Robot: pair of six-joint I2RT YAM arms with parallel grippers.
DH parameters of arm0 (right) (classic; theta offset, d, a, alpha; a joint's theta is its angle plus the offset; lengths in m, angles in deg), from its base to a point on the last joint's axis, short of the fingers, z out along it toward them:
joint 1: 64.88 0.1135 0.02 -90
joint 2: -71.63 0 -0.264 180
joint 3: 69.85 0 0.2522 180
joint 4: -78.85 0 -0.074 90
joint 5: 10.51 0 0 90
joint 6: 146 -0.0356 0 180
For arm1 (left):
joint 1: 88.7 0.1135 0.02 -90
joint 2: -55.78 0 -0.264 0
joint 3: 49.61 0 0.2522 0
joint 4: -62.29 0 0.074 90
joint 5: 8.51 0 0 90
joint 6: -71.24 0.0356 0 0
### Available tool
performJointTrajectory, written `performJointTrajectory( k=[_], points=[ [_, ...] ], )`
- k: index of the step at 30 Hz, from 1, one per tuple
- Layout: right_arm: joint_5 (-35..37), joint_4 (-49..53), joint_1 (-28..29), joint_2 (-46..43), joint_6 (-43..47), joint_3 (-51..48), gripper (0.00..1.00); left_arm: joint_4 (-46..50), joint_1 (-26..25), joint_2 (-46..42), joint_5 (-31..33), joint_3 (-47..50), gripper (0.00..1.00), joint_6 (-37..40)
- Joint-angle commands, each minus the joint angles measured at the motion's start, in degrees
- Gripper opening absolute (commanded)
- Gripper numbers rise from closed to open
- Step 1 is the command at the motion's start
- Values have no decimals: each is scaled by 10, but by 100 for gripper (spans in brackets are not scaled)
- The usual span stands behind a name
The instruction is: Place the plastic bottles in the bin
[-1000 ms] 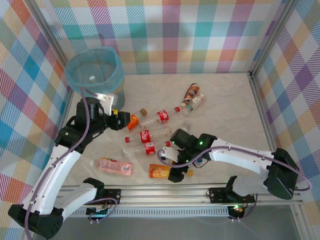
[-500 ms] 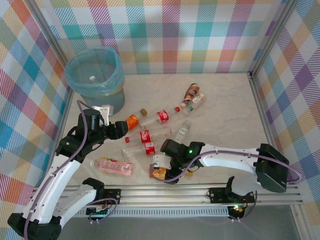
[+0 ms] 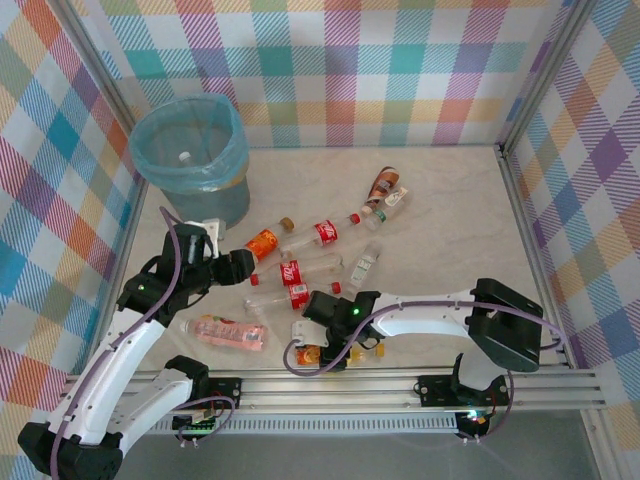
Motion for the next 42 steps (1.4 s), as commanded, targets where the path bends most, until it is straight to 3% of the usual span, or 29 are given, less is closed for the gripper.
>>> performJointTrajectory(
  k=[1, 12, 19, 25, 35, 42],
  points=[
    [3, -12, 5, 7, 13, 15, 72, 7, -6, -15, 14, 5, 67, -2],
    [2, -3, 5, -17, 4, 18, 59, 11, -6, -19, 14, -20, 68, 1],
    [-2, -6, 5, -69, -17, 22, 57, 7, -5, -19, 17, -59, 73, 6],
    [-35, 0, -33, -134, -69, 68, 57, -38, -6, -19, -62, -98, 76, 5],
    [-130, -63, -178, -183, -161, 140, 52, -108, -6, 15, -196, -171, 81, -19],
    [-144, -129, -202, -174, -188, 169, 52, -140, -11, 46, -272, -169, 86, -48]
  ],
)
